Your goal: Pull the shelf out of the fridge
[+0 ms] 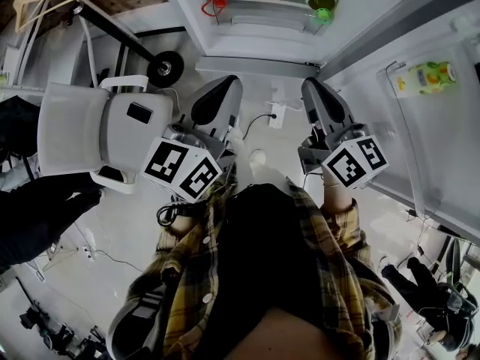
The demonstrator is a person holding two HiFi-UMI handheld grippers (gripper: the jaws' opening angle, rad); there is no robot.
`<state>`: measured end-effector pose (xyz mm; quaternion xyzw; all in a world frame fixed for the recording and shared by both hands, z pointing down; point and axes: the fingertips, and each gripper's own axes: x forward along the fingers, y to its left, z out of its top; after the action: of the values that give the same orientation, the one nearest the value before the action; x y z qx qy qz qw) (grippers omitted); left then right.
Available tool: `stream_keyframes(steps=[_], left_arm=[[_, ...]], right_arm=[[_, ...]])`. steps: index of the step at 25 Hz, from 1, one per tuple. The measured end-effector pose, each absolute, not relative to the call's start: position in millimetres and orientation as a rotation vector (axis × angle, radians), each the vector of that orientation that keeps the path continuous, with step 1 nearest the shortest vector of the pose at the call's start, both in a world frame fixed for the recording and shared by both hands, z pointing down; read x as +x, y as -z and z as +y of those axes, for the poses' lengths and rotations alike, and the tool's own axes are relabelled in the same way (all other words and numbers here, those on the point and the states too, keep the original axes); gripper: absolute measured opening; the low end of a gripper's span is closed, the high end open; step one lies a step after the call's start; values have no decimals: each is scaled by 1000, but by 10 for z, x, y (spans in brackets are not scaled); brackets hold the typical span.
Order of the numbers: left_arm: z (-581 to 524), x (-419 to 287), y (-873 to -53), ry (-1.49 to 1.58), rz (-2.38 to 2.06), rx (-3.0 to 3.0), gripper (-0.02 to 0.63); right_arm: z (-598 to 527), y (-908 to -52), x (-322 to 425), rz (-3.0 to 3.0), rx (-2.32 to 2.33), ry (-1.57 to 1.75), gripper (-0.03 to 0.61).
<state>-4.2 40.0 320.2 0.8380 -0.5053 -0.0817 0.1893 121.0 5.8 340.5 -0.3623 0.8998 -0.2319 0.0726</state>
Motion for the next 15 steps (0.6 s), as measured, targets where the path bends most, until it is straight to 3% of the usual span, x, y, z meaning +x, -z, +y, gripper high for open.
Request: stream_keyframes(steps=[15], left_arm=[[-850, -256, -3157, 242, -1241, 2430, 5]], right_arm=[[-1093, -3378, 840, 2634, -1209, 682, 20]])
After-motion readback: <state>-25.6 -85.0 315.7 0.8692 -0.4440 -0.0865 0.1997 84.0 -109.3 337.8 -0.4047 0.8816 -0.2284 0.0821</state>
